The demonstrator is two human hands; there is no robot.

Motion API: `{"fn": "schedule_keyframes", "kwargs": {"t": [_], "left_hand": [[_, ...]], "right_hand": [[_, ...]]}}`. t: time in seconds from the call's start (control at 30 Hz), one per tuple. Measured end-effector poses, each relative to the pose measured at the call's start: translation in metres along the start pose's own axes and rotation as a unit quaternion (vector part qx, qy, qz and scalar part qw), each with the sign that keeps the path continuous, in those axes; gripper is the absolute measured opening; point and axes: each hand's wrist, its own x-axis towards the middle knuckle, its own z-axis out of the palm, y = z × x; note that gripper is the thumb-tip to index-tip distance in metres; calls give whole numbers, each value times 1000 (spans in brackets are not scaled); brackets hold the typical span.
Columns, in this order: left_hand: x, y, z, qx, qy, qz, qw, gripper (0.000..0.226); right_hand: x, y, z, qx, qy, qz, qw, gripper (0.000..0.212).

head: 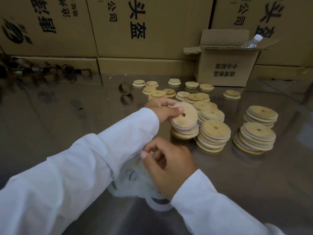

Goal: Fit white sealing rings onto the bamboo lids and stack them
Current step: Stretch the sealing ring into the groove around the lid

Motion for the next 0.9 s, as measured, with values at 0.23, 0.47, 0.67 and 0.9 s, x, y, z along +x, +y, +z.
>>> {"fn": "schedule_keyframes", "kwargs": {"t": [0.23, 0.47, 0.67, 0.9], "left_hand": [[14, -9, 11, 138, -38, 12, 990, 5], [50, -7, -6, 109, 50, 3, 993, 8], [95, -16, -29, 90, 192, 16, 977, 17], [128, -27, -36, 254, 138, 9, 957, 53]], "right_hand": [[-1, 0, 1, 8, 9, -31, 999, 20], [5, 0, 0, 15, 16, -44, 999, 26], [11, 7, 7, -141, 116, -89, 979, 15], [15, 18, 5, -116, 166, -62, 977, 13]]}}
